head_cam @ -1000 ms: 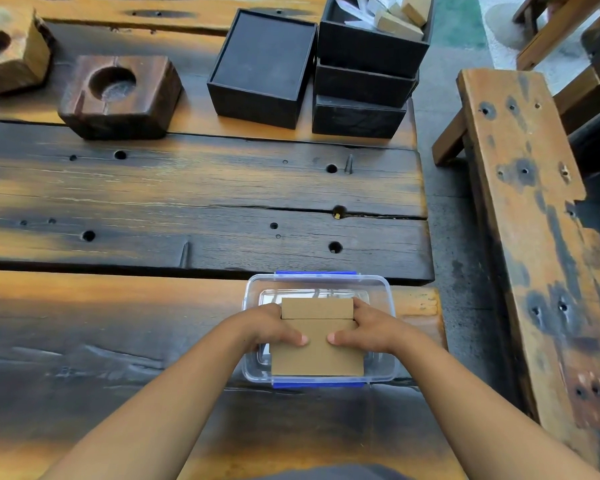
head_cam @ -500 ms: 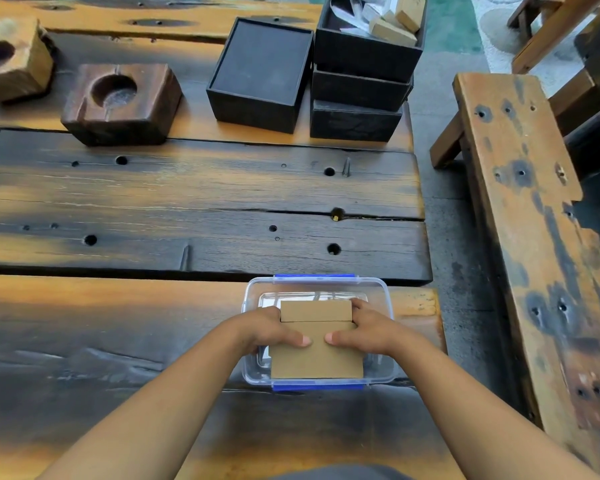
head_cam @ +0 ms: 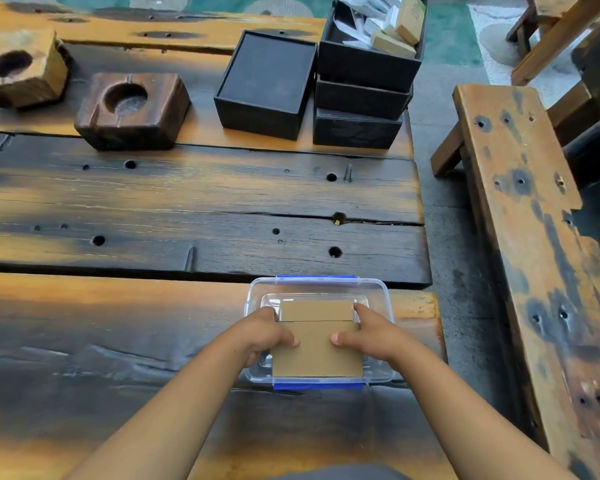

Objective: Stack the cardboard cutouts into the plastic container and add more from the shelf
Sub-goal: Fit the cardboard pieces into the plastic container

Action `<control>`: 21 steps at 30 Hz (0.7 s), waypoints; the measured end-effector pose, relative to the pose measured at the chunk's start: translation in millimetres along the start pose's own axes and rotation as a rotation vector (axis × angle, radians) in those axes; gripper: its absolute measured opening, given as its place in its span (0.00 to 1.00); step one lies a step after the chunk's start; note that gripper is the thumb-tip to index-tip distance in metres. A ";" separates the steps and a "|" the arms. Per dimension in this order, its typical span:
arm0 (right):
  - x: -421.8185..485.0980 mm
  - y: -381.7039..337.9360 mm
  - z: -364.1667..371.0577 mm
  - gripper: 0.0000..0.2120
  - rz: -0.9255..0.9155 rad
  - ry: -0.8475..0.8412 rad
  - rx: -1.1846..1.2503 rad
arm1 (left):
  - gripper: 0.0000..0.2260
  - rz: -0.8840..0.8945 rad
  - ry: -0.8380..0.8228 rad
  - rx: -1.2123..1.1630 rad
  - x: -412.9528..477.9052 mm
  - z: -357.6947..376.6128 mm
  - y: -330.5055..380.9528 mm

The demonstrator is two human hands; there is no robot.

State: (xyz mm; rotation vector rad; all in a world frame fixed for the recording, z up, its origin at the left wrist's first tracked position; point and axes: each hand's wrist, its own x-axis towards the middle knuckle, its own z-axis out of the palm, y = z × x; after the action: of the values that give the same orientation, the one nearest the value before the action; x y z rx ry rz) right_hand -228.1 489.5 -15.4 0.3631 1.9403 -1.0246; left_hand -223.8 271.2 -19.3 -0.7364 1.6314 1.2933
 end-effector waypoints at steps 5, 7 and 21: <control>0.8 2.4 9.8 0.27 0.038 0.043 0.065 | 0.13 0.019 0.029 -0.154 -2.3 9.2 -3.2; 2.4 4.5 13.4 0.26 0.054 0.053 0.075 | 0.14 0.023 0.040 -0.163 -1.8 11.2 -3.4; 8.4 13.6 25.4 0.18 0.121 0.135 0.407 | 0.19 0.063 0.110 -0.226 0.6 22.4 -10.4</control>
State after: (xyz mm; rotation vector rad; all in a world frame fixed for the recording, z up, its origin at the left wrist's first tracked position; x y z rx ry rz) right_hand -210.2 477.0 -36.0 0.7856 1.7924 -1.3421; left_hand -208.8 289.8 -25.3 -0.9125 1.6227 1.5225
